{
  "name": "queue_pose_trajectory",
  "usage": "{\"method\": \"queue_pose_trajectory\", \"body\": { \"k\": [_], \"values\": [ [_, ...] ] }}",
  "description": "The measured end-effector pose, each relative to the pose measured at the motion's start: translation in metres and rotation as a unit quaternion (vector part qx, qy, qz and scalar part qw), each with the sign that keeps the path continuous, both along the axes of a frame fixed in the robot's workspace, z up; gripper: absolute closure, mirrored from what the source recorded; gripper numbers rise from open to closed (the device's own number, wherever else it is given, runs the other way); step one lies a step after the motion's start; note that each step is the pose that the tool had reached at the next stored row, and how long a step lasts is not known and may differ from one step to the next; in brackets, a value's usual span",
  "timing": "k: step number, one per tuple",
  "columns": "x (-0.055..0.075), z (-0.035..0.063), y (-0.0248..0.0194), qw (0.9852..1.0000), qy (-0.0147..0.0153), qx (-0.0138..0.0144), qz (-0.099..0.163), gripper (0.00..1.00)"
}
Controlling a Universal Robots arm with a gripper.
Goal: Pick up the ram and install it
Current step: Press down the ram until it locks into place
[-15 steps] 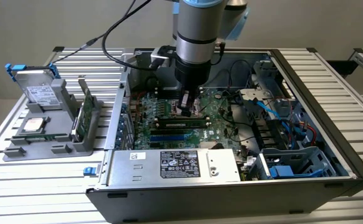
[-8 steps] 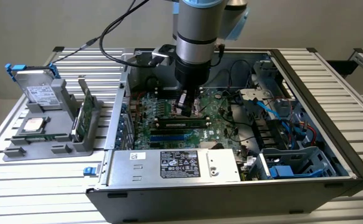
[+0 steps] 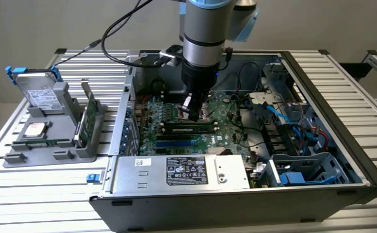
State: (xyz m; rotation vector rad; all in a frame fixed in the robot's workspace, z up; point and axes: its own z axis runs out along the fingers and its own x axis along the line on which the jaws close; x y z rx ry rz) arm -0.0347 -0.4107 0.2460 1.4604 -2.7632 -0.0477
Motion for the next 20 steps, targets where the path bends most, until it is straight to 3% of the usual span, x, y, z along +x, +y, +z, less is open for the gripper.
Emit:
{"method": "queue_pose_trajectory", "body": {
  "k": [5, 10, 15, 20],
  "values": [
    [0.0, -0.0002, 0.0, 0.9993, 0.0, 0.0, -0.038, 0.9],
    [0.0, -0.0004, 0.0, 0.9971, 0.0, 0.0, -0.076, 0.9],
    [0.0, -0.0006, 0.0, 0.9934, 0.0, 0.0, -0.115, 0.9],
    [0.0, -0.0008, 0.0, 0.9881, 0.0, 0.0, -0.154, 0.9]
  ]
}}
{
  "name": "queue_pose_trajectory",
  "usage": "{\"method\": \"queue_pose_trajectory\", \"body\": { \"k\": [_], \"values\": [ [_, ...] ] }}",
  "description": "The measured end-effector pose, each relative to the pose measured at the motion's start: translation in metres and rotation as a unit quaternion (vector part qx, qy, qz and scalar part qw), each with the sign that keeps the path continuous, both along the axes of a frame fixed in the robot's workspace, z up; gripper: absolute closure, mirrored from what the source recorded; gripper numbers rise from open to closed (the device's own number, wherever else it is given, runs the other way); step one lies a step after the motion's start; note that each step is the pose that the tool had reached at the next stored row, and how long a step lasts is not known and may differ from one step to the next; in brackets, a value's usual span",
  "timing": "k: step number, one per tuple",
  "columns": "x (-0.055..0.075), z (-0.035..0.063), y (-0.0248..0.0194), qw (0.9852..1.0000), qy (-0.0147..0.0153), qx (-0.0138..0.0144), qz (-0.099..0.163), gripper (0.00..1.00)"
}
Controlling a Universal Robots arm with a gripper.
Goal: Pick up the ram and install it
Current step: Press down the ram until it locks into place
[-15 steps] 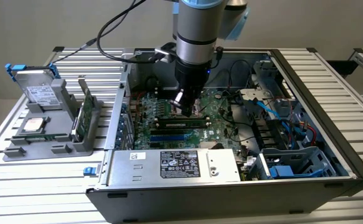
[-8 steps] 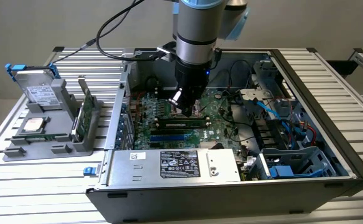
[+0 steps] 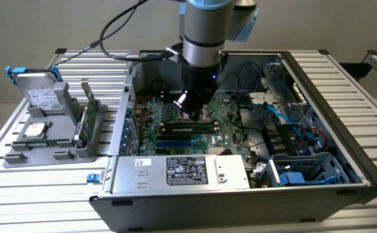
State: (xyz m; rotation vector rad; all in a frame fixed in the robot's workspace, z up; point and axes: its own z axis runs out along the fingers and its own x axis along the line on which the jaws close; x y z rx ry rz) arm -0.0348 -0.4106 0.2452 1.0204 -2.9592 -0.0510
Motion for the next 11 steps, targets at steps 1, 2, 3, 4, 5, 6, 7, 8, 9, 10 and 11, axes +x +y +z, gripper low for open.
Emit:
{"method": "queue_pose_trajectory", "body": {
  "k": [1, 2, 3, 4, 5, 6, 7, 8, 9, 10, 11],
  "values": [
    [0.0, -0.0001, 0.0, 1.0, 0.0, 0.0, -0.008, 0.9],
    [0.0, -0.0001, 0.0, 0.9999, 0.0, 0.0, -0.016, 0.9],
    [0.0, -0.0002, 0.0, 0.9997, 0.0, 0.0, -0.025, 0.9],
    [0.0, -0.0003, 0.0, 0.9994, 0.0, 0.0, -0.033, 0.9],
    [0.0, -0.0004, 0.0, 0.9991, 0.0, 0.0, -0.042, 0.9],
    [0.0, -0.0006, -0.0001, 0.9988, 0.0, 0.0, -0.05, 0.9],
    [0.0, -0.0008, -0.0001, 0.9983, 0.0, 0.0, -0.059, 0.9],
    [0.0, -0.0011, -0.0001, 0.9977, 0.0, 0.0, -0.067, 0.9],
    [0.0, -0.0014, 0.0, 0.9971, 0.0, 0.0, -0.076, 0.9],
    [0.0, -0.0018, 0.0, 0.9963, 0.0, 0.0, -0.086, 0.9],
    [0.0, -0.0021, 0.0, 0.9955, 0.0, 0.0, -0.094, 0.9]
  ]
}}
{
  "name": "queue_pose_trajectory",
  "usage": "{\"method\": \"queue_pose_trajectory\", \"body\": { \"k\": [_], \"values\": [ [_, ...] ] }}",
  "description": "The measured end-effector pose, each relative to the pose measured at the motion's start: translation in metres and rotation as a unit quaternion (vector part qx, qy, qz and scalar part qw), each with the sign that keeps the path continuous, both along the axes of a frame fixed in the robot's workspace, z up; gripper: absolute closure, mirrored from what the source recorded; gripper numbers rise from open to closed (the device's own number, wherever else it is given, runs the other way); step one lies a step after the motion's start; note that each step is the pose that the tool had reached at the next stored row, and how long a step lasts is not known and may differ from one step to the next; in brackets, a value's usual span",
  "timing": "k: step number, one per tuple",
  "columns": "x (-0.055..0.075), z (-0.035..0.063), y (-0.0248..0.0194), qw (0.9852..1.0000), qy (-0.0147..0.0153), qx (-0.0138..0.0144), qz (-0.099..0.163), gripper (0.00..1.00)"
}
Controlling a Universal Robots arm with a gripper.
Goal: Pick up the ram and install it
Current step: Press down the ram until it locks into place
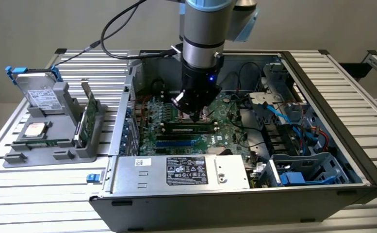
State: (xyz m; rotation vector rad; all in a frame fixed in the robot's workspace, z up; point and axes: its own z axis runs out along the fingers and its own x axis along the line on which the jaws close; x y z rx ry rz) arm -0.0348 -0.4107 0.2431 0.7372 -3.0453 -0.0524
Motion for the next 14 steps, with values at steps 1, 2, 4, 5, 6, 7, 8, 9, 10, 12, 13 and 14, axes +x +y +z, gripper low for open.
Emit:
{"method": "queue_pose_trajectory", "body": {
  "k": [1, 2, 4, 5, 6, 7, 8, 9, 10, 12, 13, 14],
  "values": [
    [0.0, -0.0004, 0.0, 1.0, 0.0, 0.0, -0.01, 0.9],
    [0.0, -0.0008, 0.0, 0.9998, 0.0, 0.0, -0.019, 0.9],
    [0.0, -0.0016, 0.0, 0.9993, 0.0, 0.0, -0.037, 0.9],
    [0.0, -0.002, 0.0, 0.999, 0.0, 0.0, -0.046, 0.9],
    [0.0, -0.0024, 0.0, 0.9985, 0.0, 0.0, -0.055, 0.9],
    [0.0, -0.0028, 0.0, 0.998, 0.0, 0.0, -0.064, 0.9],
    [0.0, -0.0033, 0.0, 0.9973, 0.0, 0.0, -0.074, 0.9],
    [0.0, -0.0037, 0.0, 0.9966, 0.0, 0.0, -0.082, 0.9],
    [0.0, -0.0041, 0.0, 0.9958, 0.0, 0.0, -0.091, 0.9],
    [0.0, -0.0049, 0.0, 0.994, 0.0, 0.0, -0.109, 0.9],
    [0.0, -0.0051, 0.0, 0.9929, 0.0, 0.0, -0.119, 0.9],
    [0.0, -0.0052, 0.0, 0.9919, 0.0, -0.0002, -0.127, 0.9]
  ]
}}
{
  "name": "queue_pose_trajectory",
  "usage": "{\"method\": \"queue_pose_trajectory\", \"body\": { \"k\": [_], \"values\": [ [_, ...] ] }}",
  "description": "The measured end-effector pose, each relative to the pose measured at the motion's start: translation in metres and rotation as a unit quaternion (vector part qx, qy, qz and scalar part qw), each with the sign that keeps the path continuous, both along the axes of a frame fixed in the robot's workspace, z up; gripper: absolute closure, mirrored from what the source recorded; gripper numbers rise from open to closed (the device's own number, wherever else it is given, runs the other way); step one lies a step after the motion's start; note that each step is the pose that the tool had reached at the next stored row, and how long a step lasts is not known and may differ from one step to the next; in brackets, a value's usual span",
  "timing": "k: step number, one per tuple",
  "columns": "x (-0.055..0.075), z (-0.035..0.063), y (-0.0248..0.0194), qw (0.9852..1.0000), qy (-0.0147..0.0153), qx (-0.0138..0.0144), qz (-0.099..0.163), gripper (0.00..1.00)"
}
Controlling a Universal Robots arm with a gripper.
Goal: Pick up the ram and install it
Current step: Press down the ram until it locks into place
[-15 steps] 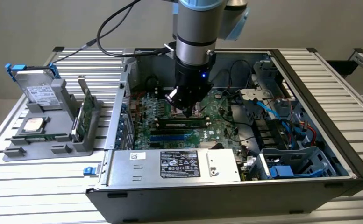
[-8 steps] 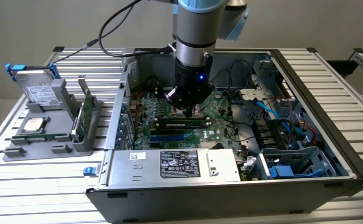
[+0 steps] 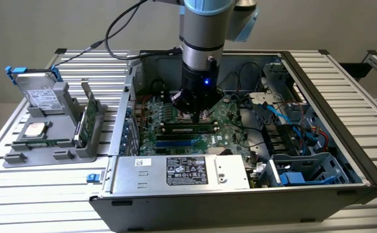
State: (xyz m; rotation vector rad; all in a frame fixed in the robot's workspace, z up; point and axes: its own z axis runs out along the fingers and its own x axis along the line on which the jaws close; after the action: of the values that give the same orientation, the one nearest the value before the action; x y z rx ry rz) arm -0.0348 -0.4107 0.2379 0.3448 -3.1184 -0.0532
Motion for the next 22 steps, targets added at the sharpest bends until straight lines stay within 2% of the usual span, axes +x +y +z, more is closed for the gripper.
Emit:
{"method": "queue_pose_trajectory", "body": {
  "k": [4, 10, 13, 18, 22],
  "values": [
    [0.0, -0.0002, 0.0001, 0.9995, -0.0001, 0.0002, -0.032, 0.9],
    [0.0, 0.0009, 0.0, 0.9975, 0.0005, 0.0, -0.071, 0.9],
    [0.0, 0.0024, 0.0, 0.9966, 0.0052, -0.0002, -0.083, 0.9],
    [0.0, 0.0045, -0.0001, 0.995, 0.0148, -0.001, -0.099, 0.9],
    [0.0, 0.0057, -0.0001, 0.9928, 0.0161, -0.0007, -0.119, 0.9]
  ]
}}
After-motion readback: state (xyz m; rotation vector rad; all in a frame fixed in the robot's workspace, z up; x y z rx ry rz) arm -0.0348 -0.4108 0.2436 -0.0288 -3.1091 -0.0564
